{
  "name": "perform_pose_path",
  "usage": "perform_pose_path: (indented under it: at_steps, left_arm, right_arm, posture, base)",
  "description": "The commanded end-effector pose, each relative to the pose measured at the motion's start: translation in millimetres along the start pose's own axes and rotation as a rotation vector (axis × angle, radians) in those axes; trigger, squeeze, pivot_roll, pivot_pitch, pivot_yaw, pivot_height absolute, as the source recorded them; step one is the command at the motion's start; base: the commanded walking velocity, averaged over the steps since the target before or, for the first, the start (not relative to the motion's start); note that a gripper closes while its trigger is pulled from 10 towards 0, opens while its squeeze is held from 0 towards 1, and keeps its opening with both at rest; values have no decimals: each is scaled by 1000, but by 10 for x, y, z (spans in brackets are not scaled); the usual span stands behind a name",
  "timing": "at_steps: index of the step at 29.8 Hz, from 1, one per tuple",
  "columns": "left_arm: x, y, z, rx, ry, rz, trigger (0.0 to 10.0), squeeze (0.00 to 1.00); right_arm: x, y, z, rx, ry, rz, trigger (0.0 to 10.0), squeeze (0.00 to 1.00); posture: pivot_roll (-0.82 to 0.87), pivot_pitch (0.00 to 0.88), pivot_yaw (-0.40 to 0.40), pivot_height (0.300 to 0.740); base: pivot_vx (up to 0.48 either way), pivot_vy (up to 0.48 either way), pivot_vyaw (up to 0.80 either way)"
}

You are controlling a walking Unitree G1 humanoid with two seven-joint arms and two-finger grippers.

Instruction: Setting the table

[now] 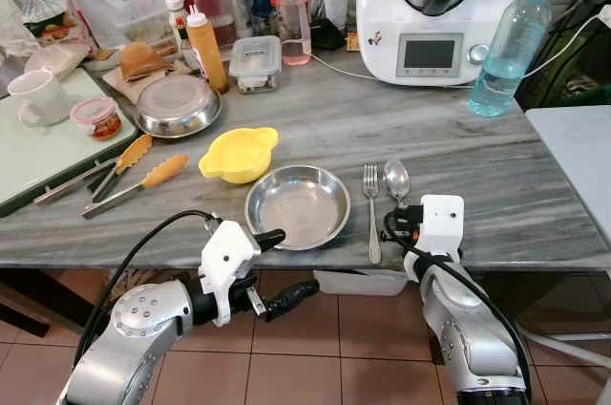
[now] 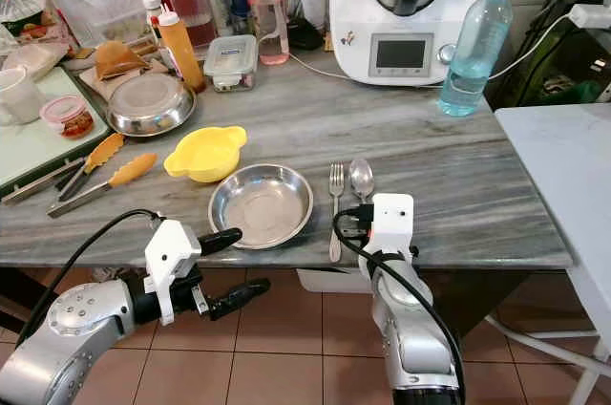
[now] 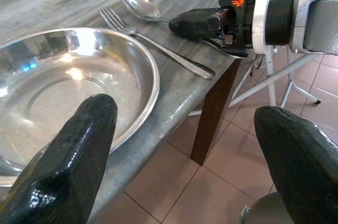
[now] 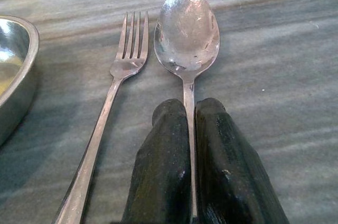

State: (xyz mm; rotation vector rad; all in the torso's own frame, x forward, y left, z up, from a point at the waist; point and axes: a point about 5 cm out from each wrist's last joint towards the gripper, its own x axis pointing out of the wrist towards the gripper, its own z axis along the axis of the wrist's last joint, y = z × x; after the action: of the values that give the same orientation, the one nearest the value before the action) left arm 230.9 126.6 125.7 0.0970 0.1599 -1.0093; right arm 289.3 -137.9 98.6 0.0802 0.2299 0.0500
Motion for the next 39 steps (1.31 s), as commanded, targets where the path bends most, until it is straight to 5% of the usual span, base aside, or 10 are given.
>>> perform_pose_path:
  at_steps: [1, 8, 9, 10, 11, 32, 39]
  left_arm:
    - [-8, -22, 40, 17, 1, -22, 10000, 0]
    - [-9, -31, 35, 5, 2, -19, 10000, 0]
    - [-10, -31, 32, 5, 2, -19, 10000, 0]
    - [-10, -31, 31, 5, 3, -19, 10000, 0]
    - [-10, -31, 30, 5, 3, -19, 10000, 0]
    - [-3, -2, 30, -31, -9, -18, 10000, 0]
    - [12, 32, 54, -31, -19, -4, 10000, 0]
  right_arm:
    - [-4, 15, -61, 8, 37, -2, 10000, 0]
    - [-4, 2, -83, 24, 51, -8, 10000, 0]
    - [-6, 1, -96, 26, 56, -7, 10000, 255]
    - [-7, 1, -105, 29, 60, -6, 10000, 808]
    - [-8, 1, -110, 30, 63, -4, 10000, 1000]
    - [-16, -19, -105, 23, 63, -4, 10000, 1000]
    - [-65, -78, 99, -15, -45, -18, 10000, 1000]
  posture:
    - [-20, 91, 93, 740]
    - [-20, 96, 92, 740]
    - [-20, 96, 92, 740]
    - [-20, 97, 92, 740]
    - [-21, 97, 92, 740]
    - [-33, 99, 89, 740]
    - [-35, 88, 86, 740]
  base:
    - [0, 0, 0]
    - [0, 0, 0]
    - [0, 0, 0]
    - [0, 0, 0]
    - [0, 0, 0]
    - [0, 0, 0]
    - [0, 0, 0]
